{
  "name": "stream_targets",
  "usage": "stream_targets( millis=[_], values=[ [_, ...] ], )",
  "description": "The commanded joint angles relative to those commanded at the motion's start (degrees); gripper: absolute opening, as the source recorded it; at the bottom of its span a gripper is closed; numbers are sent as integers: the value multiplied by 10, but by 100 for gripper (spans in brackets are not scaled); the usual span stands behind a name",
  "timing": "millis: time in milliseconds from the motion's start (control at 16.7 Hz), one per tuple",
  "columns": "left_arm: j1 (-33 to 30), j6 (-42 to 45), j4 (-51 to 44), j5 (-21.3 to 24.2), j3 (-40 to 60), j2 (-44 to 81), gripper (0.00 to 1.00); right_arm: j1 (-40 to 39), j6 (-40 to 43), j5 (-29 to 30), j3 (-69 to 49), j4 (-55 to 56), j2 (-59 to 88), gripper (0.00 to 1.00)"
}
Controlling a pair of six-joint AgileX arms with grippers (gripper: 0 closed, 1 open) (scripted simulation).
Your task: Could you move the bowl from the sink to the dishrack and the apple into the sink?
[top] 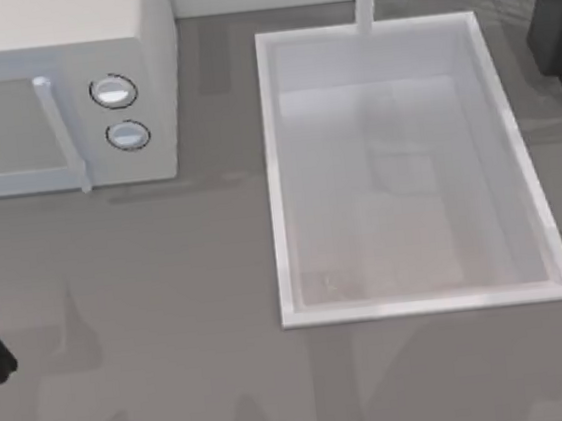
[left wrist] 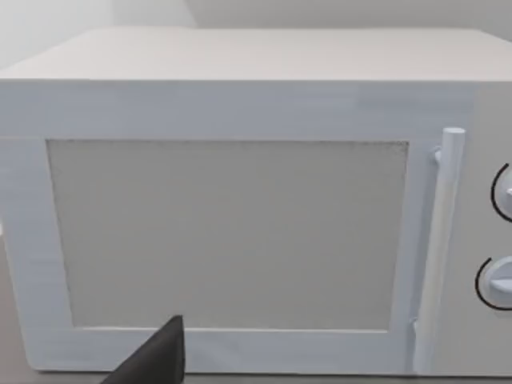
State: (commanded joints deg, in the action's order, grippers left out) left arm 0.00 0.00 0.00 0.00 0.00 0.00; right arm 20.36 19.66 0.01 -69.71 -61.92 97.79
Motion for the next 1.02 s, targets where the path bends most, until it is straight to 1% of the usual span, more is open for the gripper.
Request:
stream_targets(
  millis=[240, 720, 1020],
  values=[
    [0, 0, 0, 0, 0, 0, 100, -3, -1, 1, 17, 24, 8, 100],
    [0, 0, 0, 0, 0, 0, 100, -2, -3, 1, 122, 217, 90, 100],
    [0, 0, 0, 0, 0, 0, 100, -2, -3, 0, 133, 233, 100, 100]
  ],
)
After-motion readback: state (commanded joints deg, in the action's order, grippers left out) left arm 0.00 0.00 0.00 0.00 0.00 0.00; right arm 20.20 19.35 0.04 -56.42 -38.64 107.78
